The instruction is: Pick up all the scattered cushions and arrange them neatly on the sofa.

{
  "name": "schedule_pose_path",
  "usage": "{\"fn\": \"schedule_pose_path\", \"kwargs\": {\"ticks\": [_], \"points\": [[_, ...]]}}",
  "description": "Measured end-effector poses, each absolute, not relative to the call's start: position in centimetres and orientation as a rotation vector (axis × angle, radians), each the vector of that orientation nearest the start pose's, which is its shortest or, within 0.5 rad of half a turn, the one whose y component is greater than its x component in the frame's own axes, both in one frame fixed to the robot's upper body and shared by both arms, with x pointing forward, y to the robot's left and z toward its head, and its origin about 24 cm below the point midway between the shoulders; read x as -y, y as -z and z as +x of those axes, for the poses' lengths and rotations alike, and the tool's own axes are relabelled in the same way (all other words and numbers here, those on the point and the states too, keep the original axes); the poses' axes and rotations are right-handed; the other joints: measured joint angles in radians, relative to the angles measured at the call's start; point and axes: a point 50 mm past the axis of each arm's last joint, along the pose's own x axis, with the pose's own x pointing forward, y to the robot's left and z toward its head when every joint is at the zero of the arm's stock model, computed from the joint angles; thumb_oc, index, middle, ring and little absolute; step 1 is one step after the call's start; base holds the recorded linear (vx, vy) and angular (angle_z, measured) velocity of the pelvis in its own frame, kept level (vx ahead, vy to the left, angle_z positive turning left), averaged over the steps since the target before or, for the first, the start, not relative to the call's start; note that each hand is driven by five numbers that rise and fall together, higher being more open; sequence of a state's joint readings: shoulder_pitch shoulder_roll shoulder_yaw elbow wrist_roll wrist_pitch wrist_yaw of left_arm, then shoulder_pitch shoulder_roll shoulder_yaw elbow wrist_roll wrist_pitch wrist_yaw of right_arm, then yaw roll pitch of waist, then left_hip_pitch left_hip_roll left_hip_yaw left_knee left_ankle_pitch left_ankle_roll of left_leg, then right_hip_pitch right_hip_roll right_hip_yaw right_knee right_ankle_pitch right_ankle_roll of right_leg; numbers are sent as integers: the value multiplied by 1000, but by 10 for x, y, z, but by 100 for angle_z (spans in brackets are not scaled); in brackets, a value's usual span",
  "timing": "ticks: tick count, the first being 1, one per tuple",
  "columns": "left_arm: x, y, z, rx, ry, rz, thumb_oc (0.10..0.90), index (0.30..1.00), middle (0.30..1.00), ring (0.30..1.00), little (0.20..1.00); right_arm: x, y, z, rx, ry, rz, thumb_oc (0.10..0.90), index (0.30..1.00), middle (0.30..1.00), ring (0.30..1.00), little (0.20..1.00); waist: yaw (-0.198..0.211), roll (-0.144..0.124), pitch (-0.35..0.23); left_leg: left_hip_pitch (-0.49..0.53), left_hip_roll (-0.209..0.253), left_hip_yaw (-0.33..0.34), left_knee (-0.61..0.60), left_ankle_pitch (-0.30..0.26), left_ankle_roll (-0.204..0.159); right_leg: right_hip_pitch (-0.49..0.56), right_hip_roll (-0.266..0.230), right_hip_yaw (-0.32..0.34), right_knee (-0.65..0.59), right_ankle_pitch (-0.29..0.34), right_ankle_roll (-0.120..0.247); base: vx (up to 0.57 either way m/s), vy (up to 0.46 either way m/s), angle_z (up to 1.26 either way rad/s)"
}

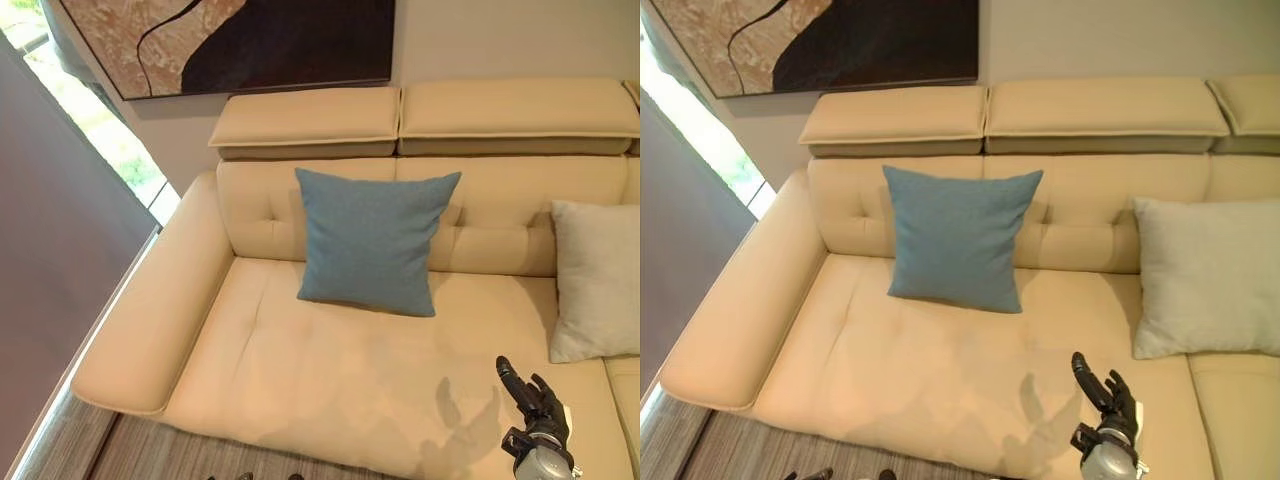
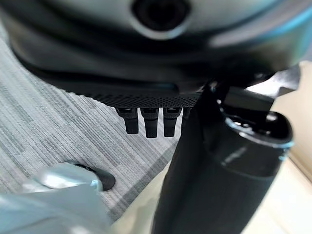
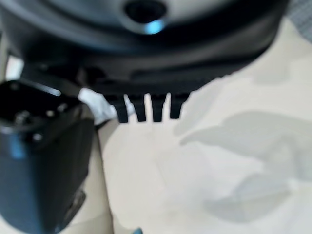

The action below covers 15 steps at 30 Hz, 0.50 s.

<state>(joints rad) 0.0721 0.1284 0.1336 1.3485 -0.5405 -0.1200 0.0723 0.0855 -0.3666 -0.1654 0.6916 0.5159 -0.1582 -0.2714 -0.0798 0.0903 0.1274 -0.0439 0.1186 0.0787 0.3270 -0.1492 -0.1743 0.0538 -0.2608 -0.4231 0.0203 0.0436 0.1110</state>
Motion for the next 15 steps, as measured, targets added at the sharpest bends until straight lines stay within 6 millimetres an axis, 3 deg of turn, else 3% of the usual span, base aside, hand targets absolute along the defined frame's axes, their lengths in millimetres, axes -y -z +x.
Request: {"fn": "schedule_pose_path", "kwargs": {"ticks": [1,2,3,4,5,7,9,10,14,15], "points": [[-219,174,34,-1237,-649,-327,800,900,900,900,900,318,70,160,-504,747,87,800,900,900,900,900,-11,9,-8,9,-16,-23,-14,-27,38,-21,-13,24,52,-8,9,-360,218,-2],[-221,173,33,-1250,-625,-289,800,900,900,900,900,316,72,159,-512,747,94,800,900,900,900,900,-18,18,-28,30,-23,-53,-91,-41,63,-88,-6,26,109,-49,-16,-401,229,-3],[-224,173,34,-1247,-621,-277,800,900,900,900,900,314,73,161,-510,744,102,800,900,900,900,900,-21,16,-21,36,-25,-73,-124,-39,72,-109,2,29,133,-73,-19,-449,238,11],[-228,171,45,-1229,-578,-228,800,900,900,900,900,307,76,161,-520,744,124,800,900,900,900,900,-37,-13,-13,34,-34,-79,-160,-10,89,-148,21,56,156,-100,-26,-645,308,20],[-241,168,47,-1225,-562,-164,800,900,900,900,900,297,80,164,-524,742,153,800,900,900,900,900,-50,-41,-8,19,-47,-86,-158,0,100,-184,42,102,151,-71,-27,-507,238,21],[-238,169,44,-1245,-512,-109,800,900,900,900,900,296,82,162,-535,754,155,800,900,900,900,900,-49,-53,-9,23,-67,-87,-160,5,118,-187,28,122,162,-47,6,-369,174,-3],[-218,171,52,-1244,-373,-31,800,900,900,900,900,297,77,170,-512,760,153,800,900,900,900,900,-52,-52,11,7,-103,-74,-150,-1,125,-225,-9,139,185,-27,10,-508,202,-24],[-220,171,55,-1240,-345,2,800,900,900,900,900,294,78,171,-511,752,158,800,900,900,900,900,-52,-54,11,-1,-115,-65,-152,3,129,-238,-20,147,182,-12,9,-694,209,-21],[-227,168,64,-1233,-244,155,800,900,900,900,900,272,87,171,-550,697,181,800,900,900,900,900,-43,-78,26,7,-152,-15,-165,27,163,-200,-24,154,44,121,6,-586,55,-34],[-233,166,65,-1230,-237,191,800,900,900,900,900,263,91,173,-564,667,185,800,900,900,900,900,-42,-99,36,-10,-158,13,-148,37,182,-199,-18,158,-18,211,10,-495,41,-63]]}}
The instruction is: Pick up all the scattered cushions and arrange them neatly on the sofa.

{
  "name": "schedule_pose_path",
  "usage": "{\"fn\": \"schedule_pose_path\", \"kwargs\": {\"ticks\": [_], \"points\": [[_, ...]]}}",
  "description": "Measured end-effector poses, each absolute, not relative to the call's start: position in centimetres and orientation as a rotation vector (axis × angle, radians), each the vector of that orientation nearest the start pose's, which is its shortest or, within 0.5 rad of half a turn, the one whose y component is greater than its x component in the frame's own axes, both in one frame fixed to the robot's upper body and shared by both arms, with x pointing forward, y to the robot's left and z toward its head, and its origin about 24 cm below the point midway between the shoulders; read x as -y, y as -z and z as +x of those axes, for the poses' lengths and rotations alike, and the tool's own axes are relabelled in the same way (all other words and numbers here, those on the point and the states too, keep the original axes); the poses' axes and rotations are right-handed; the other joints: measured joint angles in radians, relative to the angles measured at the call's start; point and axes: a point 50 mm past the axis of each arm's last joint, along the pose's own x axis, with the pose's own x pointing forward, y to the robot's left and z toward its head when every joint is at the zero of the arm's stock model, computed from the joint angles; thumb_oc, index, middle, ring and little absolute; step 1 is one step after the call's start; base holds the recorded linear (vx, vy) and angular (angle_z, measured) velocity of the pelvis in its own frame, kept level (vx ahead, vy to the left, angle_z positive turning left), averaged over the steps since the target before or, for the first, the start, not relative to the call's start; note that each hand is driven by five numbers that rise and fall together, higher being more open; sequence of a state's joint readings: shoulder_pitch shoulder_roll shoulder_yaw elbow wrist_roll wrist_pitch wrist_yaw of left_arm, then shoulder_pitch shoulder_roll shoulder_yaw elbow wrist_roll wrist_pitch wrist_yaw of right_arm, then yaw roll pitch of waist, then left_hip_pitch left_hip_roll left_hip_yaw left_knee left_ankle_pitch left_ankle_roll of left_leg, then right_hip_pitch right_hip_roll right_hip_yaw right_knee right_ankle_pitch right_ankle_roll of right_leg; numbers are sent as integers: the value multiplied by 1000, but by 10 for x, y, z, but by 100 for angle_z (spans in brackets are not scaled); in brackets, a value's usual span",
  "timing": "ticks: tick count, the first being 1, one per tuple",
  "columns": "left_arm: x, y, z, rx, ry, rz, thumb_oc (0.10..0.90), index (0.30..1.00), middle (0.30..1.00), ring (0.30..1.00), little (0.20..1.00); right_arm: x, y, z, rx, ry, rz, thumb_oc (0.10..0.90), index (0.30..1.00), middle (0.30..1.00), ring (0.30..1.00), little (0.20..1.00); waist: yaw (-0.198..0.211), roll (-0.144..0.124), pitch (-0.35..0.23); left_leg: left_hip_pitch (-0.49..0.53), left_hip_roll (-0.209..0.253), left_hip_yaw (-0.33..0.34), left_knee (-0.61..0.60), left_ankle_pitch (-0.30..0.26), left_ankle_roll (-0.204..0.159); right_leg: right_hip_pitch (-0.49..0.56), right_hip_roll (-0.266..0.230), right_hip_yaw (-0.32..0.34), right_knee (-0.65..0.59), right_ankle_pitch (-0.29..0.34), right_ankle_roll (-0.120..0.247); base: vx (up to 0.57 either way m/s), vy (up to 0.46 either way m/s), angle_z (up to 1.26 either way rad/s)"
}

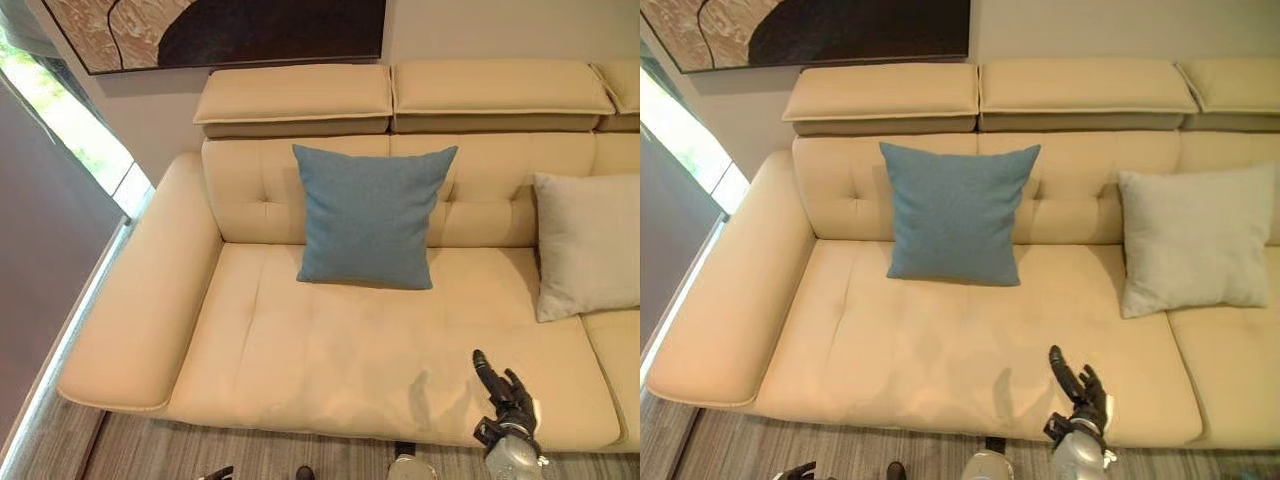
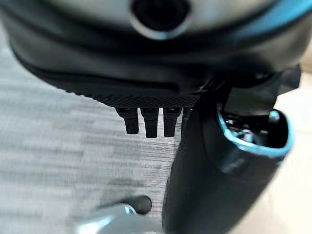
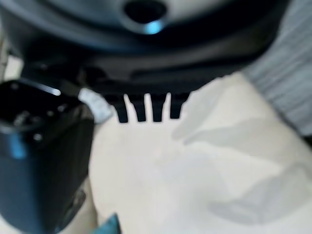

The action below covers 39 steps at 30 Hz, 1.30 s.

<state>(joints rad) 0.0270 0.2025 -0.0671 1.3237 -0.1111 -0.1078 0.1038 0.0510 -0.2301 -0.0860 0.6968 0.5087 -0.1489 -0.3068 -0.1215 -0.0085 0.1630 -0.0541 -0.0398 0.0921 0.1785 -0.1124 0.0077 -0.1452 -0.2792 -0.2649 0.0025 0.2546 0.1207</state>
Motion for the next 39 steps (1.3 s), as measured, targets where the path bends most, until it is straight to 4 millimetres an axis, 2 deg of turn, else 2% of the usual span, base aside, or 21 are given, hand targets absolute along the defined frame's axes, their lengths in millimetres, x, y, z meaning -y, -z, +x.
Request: {"fn": "schedule_pose_path", "kwargs": {"ticks": [1,2,3,4,7,10,11,13,14,16,18,21,22,24,27,29,31,33,35,36,39], "points": [[-235,166,65,-1233,-224,215,800,900,900,900,900,256,91,178,-563,634,185,800,900,900,900,900,12,5,10,-5,10,15,-14,6,17,-12,8,-4,-7,29,17,-465,44,-58],[-236,166,67,-1235,-208,240,800,900,900,900,900,252,92,178,-571,616,185,800,900,900,900,900,16,0,24,-3,15,31,-32,23,40,-26,0,-11,57,-43,41,-477,29,-41],[-236,166,65,-1241,-188,260,800,900,900,900,900,253,96,172,-595,621,179,800,900,900,900,900,28,9,30,0,32,43,-49,39,62,-58,10,-23,234,-144,11,-417,-17,-37],[-236,167,60,-1258,-180,266,800,900,900,900,900,254,100,165,-623,629,175,800,900,900,900,900,57,24,34,29,58,63,-82,57,48,-83,24,-31,397,-231,16,-376,-72,-60],[-236,170,28,-1361,-169,283,800,900,900,900,900,248,103,162,-644,601,168,800,900,900,900,900,119,-1,16,19,88,139,-111,74,57,-55,17,-34,584,-365,4,-364,-235,-75],[-239,171,17,-1415,-163,302,800,900,900,900,900,247,102,164,-637,579,172,800,900,900,900,900,178,-37,7,-20,96,175,-73,104,37,86,12,28,512,-449,73,-390,-352,-48],[-241,170,18,-1408,-141,330,800,900,900,900,900,247,100,164,-629,571,170,800,900,900,900,900,202,-58,-8,-65,93,168,-36,107,23,143,35,71,385,-484,75,-310,-248,-26],[-240,168,34,-1342,-137,343,800,900,900,900,900,250,94,180,-595,555,160,800,900,900,900,900,207,-58,-14,-149,117,138,18,121,-4,172,86,115,221,-511,20,-371,-332,-20],[-232,169,48,-1304,-117,343,800,900,900,900,900,255,88,195,-579,552,138,800,900,900,900,900,208,-17,-10,-168,162,120,8,159,-19,165,142,112,185,-485,-16,-421,-408,-14],[-223,168,62,-1248,-49,411,800,900,900,900,900,263,87,195,-586,550,93,800,900,900,900,900,201,17,-20,-156,204,80,-66,238,-50,160,198,114,158,-464,-54,-318,-221,-4],[-218,169,61,-1246,-27,445,800,900,900,900,900,270,85,196,-584,546,57,800,900,900,900,900,185,37,-20,-160,234,48,-97,319,-105,135,240,114,183,-460,-88,-378,-120,1],[-219,168,67,-1224,-29,472,800,900,900,900,900,285,87,188,-617,587,14,800,900,900,900,900,175,34,-8,-192,219,-33,-127,459,-175,85,222,106,198,-437,-126,-335,-47,0],[-217,168,66,-1226,-25,472,800,900,900,900,900,288,89,184,-631,595,6,800,900,900,900,900,158,25,-2,-189,193,-63,-111,448,-177,81,210,104,191,-423,-132,-298,-15,-11],[-220,168,65,-1229,-26,479,800,900,900,900,900,289,92,178,-647,599,2,800,900,900,900,900,126,13,4,-172,131,-71,11,235,-129,84,169,106,163,-385,-140,-245,1,-10],[-219,170,55,-1261,-34,495,800,900,900,900,900,289,99,166,-689,609,-2,800,900,900,900,900,76,21,3,-70,101,-85,173,55,-116,105,169,122,102,-340,-127,-223,55,-12],[-220,171,49,-1292,-33,502,800,900,900,900,900,290,103,160,-716,621,0,800,900,900,900,900,55,29,9,12,85,-135,92,29,-124,101,176,133,107,-332,-119,-167,58,1],[-222,171,50,-1298,-35,511,800,900,900,900,900,288,105,158,-730,623,9,800,900,900,900,900,53,14,16,46,74,-189,23,29,-125,87,180,158,103,-315,-96,-275,126,-24],[-218,171,54,-1287,8,544,800,900,900,900,900,289,108,155,-745,633,9,800,900,900,900,900,47,14,17,50,67,-211,20,-5,-102,71,175,171,104,-296,-86,-225,123,-39],[-216,171,58,-1266,85,617,800,900,900,900,900,289,103,166,-717,637,26,800,900,900,900,900,36,32,11,88,72,-217,-70,-19,-79,45,179,191,113,-282,-65,-280,199,-36],[-214,169,72,-1220,147,685,800,900,900,900,900,288,100,174,-697,631,35,800,900,900,900,900,21,29,13,90,48,-209,-112,-16,-51,9,160,219,124,-259,-44,-334,232,-33],[-217,168,76,-1201,174,728,800,900,900,900,900,277,97,186,-666,610,86,800,900,900,900,900,24,-6,15,81,-14,-139,-120,5,2,-26,104,274,78,-186,-3,-320,155,-64]]}}
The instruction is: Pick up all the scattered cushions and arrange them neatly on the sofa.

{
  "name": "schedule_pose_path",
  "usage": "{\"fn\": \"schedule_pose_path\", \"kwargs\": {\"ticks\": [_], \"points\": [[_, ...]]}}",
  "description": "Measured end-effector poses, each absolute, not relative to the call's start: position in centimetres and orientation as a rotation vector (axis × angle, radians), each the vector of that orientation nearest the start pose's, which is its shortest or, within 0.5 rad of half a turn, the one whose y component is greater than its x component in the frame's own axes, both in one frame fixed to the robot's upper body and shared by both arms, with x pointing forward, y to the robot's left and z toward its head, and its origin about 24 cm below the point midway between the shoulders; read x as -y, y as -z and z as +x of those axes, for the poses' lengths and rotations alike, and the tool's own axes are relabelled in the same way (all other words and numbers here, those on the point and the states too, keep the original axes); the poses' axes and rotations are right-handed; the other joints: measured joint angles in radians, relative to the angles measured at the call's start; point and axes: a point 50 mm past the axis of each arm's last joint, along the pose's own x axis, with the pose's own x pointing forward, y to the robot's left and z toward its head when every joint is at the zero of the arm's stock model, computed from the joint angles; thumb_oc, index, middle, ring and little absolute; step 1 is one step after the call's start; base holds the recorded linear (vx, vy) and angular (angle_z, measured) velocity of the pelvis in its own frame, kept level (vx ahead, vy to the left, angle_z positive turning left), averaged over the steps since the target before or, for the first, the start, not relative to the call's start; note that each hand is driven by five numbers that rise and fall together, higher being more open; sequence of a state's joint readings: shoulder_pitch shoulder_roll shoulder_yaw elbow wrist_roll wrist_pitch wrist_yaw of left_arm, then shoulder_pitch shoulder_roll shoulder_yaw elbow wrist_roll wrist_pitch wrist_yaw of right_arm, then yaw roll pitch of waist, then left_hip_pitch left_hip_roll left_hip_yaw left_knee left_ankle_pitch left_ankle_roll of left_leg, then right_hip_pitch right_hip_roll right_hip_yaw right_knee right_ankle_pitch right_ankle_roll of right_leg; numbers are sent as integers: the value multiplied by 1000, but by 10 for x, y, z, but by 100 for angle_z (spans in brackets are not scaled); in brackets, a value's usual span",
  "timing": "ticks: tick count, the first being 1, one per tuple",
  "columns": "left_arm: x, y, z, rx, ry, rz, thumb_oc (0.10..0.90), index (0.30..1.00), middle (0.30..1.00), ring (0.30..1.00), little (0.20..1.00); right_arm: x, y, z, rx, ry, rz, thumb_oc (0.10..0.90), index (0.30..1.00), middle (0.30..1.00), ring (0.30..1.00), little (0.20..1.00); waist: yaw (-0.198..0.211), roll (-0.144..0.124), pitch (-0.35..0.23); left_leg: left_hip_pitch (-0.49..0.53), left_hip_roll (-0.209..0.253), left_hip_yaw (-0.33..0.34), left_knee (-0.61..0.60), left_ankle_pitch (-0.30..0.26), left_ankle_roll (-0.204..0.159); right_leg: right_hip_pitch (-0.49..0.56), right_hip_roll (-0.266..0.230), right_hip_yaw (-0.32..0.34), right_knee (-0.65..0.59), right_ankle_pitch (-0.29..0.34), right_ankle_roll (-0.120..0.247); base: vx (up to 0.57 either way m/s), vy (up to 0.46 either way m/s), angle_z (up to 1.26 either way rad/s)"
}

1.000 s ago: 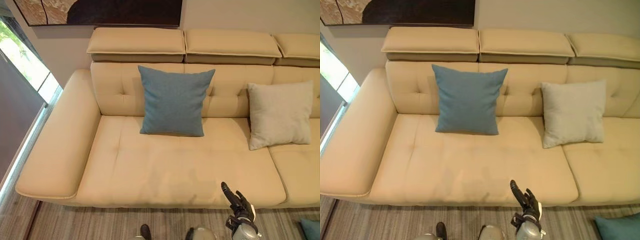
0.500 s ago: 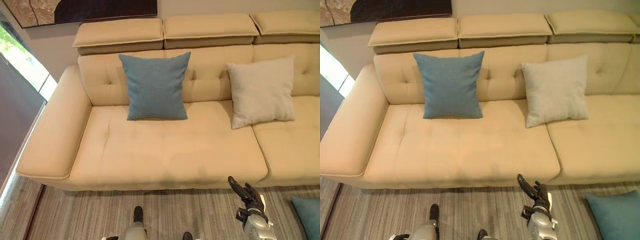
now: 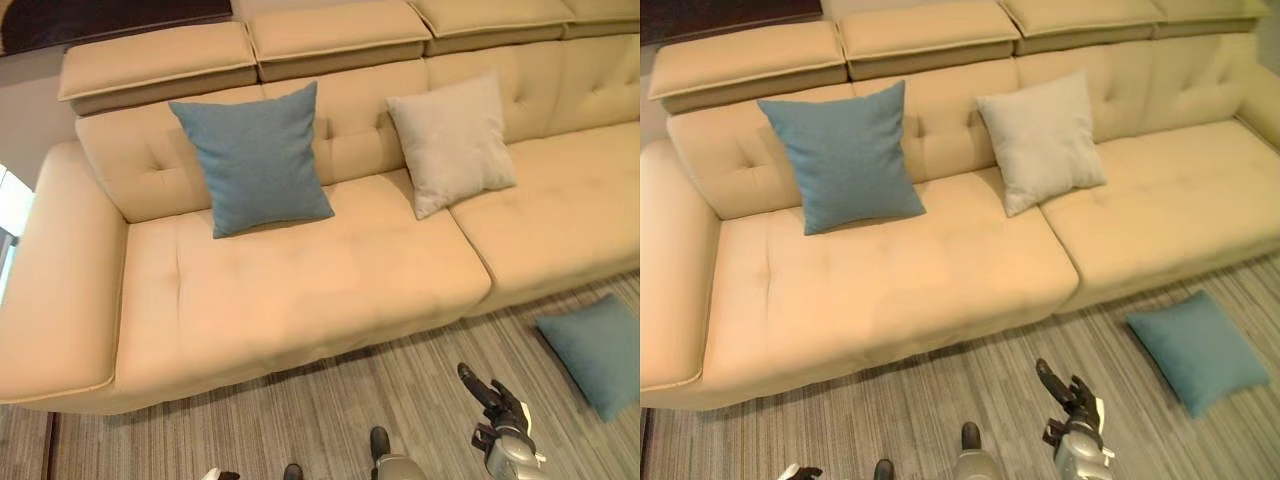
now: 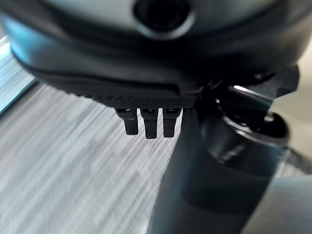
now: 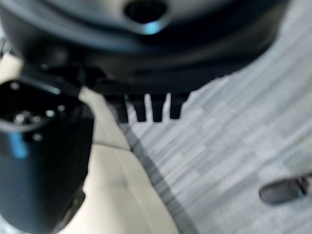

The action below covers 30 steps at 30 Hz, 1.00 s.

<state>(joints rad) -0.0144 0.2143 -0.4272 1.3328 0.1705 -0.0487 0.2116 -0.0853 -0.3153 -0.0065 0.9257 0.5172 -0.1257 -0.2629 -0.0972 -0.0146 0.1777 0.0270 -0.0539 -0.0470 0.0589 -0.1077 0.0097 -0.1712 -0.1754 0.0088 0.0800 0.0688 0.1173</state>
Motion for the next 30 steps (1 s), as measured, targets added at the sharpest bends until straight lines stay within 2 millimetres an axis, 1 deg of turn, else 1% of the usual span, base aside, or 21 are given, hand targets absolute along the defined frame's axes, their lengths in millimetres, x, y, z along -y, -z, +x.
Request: {"fn": "schedule_pose_path", "kwargs": {"ticks": [1,3,4,5,6,7,8,10,11,12,13,15,16,18,19,21,24,26,27,29,30], "points": [[-217,168,76,-1201,174,728,800,900,900,900,900,276,98,186,-667,609,91,800,900,900,900,900,-1,0,0,-2,-3,8,-1,0,2,1,-6,0,-9,1,6,-356,66,-40],[-225,165,82,-1185,182,772,800,900,900,900,900,254,107,184,-693,592,156,800,900,900,900,900,-5,-42,-1,-69,-44,43,61,-2,32,-26,-51,-1,-52,66,29,-335,41,-24],[-226,164,84,-1181,180,777,800,900,900,900,900,248,111,181,-709,581,168,800,900,900,900,900,2,-50,2,-84,-47,54,71,1,43,-32,-57,-17,-67,62,29,-298,27,-19],[-227,164,86,-1176,175,778,800,900,900,900,900,237,117,174,-741,559,178,800,900,900,900,900,11,-55,-1,-107,-38,67,79,6,57,-30,-61,-57,-101,33,29,-251,23,-34],[-225,164,88,-1174,166,763,800,900,900,900,900,230,120,173,-759,531,179,800,900,900,900,900,32,-39,9,-113,-7,90,70,18,71,-45,-53,-104,-64,-8,27,-233,14,-39],[-224,164,88,-1175,155,748,800,900,900,900,900,225,122,171,-775,508,175,800,900,900,900,900,41,-20,14,-113,22,97,65,25,78,-56,-34,-129,1,-22,20,-197,-5,-57],[-223,164,88,-1177,134,725,800,900,900,900,900,220,126,168,-797,478,174,800,900,900,900,900,57,4,10,-104,65,110,33,43,72,-51,2,-143,92,-51,33,-182,-23,-46],[-224,164,89,-1175,133,730,800,900,900,900,900,222,128,165,-814,477,165,800,900,900,900,900,83,-2,0,-93,87,125,-3,67,59,6,12,-139,161,-115,59,-100,-81,-39],[-227,163,88,-1180,130,734,800,900,900,900,900,225,128,165,-814,475,148,800,900,900,900,900,93,-16,-9,-89,83,129,-18,76,46,45,7,-140,130,-126,59,-59,-123,-29],[-233,162,88,-1178,120,744,800,900,900,900,900,226,129,161,-826,472,125,800,900,900,900,900,100,-34,-20,-85,72,131,-31,85,33,90,2,-142,66,-100,47,-102,-177,-19],[-237,161,89,-1180,99,742,800,900,900,900,900,230,132,159,-850,468,82,800,900,900,900,900,106,-63,-32,-88,51,137,-35,91,22,151,-7,-144,-48,-105,27,-73,-125,-8],[-232,162,90,-1176,90,715,800,900,900,900,900,239,133,158,-886,458,8,800,900,900,900,900,112,-41,-40,-88,69,139,-43,101,5,161,21,-149,-86,-80,3,-23,-81,-11],[-233,162,87,-1185,82,708,800,900,900,900,900,240,135,155,-906,452,-12,800,900,900,900,900,111,-37,-45,-84,77,140,-47,105,0,164,31,-146,-89,-80,2,19,-114,-10],[-233,163,81,-1199,67,690,800,900,900,900,900,241,140,142,-951,440,-46,800,900,900,900,900,108,-27,-57,-77,95,122,-67,121,-24,181,54,-152,-109,-77,-9,34,-113,12],[-233,163,81,-1200,68,691,800,900,900,900,900,242,143,136,-981,435,-57,800,900,900,900,900,106,-27,-58,-73,97,114,-69,124,-28,193,58,-162,-120,-73,-14,45,-130,24],[-234,164,75,-1214,56,678,800,900,900,900,900,240,153,110,-1086,413,-81,800,900,900,900,900,117,-30,-75,-64,102,100,-85,135,-41,211,68,-172,-140,-70,-20,67,-170,20],[-238,165,67,-1254,-16,604,800,900,900,900,900,228,161,90,-1151,347,-75,800,900,900,900,900,121,-39,-91,-43,101,83,-102,142,-45,248,71,-192,-172,-63,-28,60,-116,17],[-238,166,60,-1278,-45,518,800,900,900,900,900,228,161,97,-1168,190,-204,800,900,900,900,900,146,-30,-99,-36,98,50,-107,145,-47,262,63,-245,-173,-68,-24,42,-49,27],[-242,165,64,-1287,-46,452,800,900,900,900,900,226,162,94,-1196,-20,-362,800,900,900,900,900,145,-29,-94,-40,94,23,-107,149,-50,272,63,-278,-173,-70,-28,29,44,44],[-245,164,65,-1285,-72,389,800,900,900,900,900,219,164,92,-1218,-156,-425,800,900,900,900,900,177,-27,-87,-44,88,7,-115,157,-51,273,62,-296,-172,-70,-29,28,50,36],[-246,164,65,-1286,-88,364,800,900,900,900,900,216,164,91,-1220,-174,-421,800,900,900,900,900,192,-25,-85,-44,86,3,-119,159,-50,273,61,-303,-172,-70,-29,17,48,19]]}}
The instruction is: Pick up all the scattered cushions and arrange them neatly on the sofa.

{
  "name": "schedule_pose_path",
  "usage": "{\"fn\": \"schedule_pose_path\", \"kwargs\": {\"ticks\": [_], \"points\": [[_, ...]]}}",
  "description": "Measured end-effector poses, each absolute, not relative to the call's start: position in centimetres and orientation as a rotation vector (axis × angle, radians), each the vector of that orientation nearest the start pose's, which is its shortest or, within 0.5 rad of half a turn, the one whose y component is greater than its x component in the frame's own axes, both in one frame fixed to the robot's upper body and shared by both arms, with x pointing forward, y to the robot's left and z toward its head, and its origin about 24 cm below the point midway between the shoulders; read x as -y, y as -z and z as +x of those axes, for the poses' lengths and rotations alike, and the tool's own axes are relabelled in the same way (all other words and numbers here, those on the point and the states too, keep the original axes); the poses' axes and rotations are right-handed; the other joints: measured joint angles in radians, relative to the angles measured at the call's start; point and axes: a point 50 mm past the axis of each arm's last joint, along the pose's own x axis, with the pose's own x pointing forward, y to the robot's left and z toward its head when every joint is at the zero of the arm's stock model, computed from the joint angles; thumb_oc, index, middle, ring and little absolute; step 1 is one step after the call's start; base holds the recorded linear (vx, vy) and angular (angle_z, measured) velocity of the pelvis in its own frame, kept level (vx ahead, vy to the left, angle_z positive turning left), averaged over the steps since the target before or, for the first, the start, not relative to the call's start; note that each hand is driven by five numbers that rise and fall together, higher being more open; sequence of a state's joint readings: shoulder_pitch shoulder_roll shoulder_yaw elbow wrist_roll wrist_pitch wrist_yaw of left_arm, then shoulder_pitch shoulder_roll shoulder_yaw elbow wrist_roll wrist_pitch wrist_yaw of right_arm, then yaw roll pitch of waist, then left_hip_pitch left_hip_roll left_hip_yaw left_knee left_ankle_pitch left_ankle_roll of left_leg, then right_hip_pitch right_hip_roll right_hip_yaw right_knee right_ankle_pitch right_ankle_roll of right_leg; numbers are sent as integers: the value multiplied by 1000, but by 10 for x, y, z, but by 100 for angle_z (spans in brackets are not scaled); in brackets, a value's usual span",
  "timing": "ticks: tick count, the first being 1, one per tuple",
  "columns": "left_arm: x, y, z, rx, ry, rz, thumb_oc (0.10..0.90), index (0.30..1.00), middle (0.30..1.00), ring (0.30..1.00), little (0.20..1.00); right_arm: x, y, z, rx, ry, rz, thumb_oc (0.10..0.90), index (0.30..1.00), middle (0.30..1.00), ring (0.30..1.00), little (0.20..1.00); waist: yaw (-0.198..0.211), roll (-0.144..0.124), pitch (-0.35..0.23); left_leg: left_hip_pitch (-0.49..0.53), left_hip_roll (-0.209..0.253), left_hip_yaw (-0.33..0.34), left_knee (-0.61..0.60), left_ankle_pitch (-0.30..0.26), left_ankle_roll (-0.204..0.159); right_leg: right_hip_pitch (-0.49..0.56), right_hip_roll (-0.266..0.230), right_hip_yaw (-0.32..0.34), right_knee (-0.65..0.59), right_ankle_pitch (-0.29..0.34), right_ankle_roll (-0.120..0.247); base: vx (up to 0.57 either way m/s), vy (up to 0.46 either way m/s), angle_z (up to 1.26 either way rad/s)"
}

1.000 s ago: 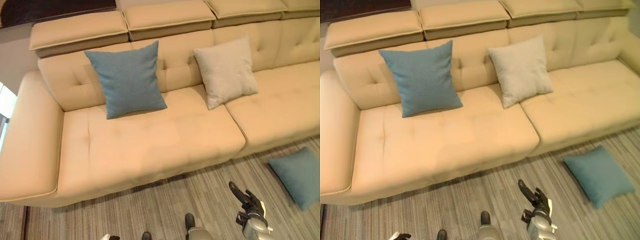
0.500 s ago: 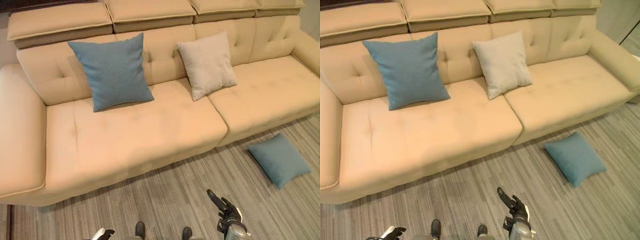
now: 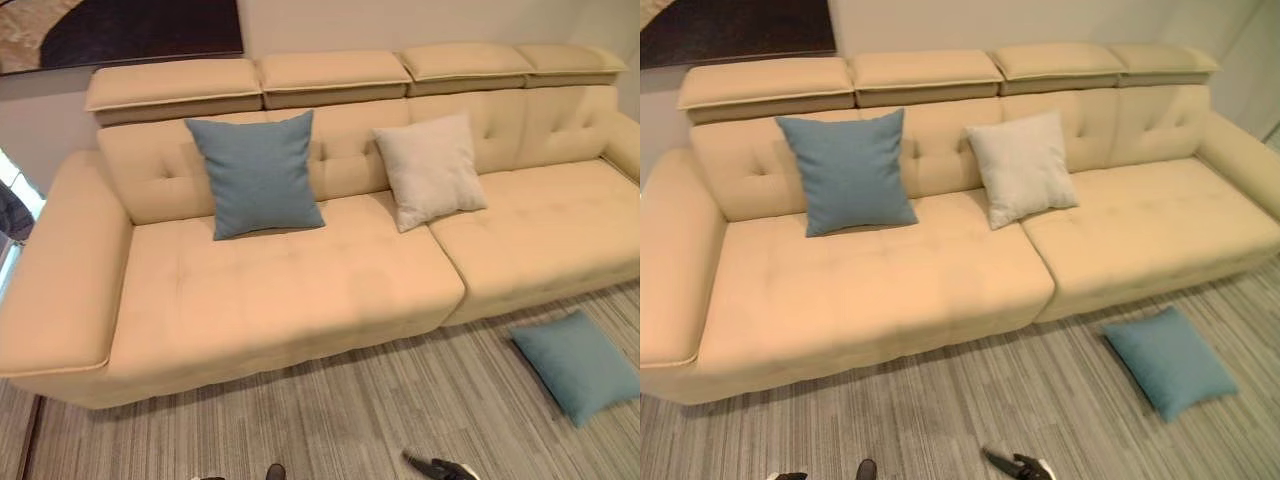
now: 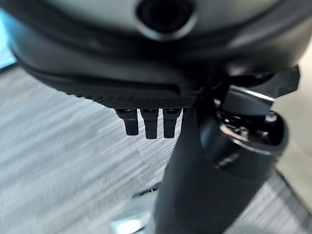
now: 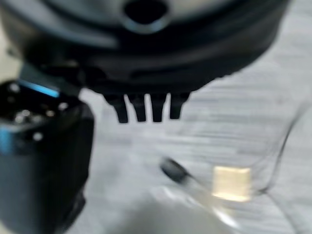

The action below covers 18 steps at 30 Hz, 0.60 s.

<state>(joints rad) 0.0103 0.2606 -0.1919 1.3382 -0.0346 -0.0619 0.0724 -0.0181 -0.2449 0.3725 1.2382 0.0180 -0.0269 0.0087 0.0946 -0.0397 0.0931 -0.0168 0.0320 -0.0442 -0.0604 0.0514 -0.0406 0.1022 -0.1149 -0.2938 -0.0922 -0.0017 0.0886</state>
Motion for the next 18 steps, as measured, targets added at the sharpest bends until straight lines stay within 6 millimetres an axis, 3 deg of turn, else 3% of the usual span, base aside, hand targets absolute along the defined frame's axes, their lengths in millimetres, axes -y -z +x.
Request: {"fn": "schedule_pose_path", "kwargs": {"ticks": [7,12,15,18], "points": [[-239,169,48,-1356,-78,353,800,900,900,900,900,204,162,110,-1180,-192,-400,800,900,900,900,900,41,-2,21,3,-29,-27,1,3,5,21,-32,-41,0,0,0,17,1,15],[-238,168,58,-1334,35,475,800,900,900,900,900,197,160,120,-1128,-198,-378,800,900,900,900,900,51,-51,39,2,-33,-28,2,3,5,21,-38,-53,1,0,0,-8,3,2],[-240,166,67,-1310,109,566,800,900,900,900,900,200,156,131,-1096,-164,-373,800,900,900,900,900,27,-60,39,2,-33,22,1,0,10,-26,-39,-1,33,1,1,-41,63,-50],[-238,166,66,-1320,196,660,800,900,900,900,900,203,146,152,-1006,-89,-314,800,900,900,900,900,-73,-49,44,8,-24,161,0,-13,29,-118,-42,112,74,32,1,-21,61,-143]]}}
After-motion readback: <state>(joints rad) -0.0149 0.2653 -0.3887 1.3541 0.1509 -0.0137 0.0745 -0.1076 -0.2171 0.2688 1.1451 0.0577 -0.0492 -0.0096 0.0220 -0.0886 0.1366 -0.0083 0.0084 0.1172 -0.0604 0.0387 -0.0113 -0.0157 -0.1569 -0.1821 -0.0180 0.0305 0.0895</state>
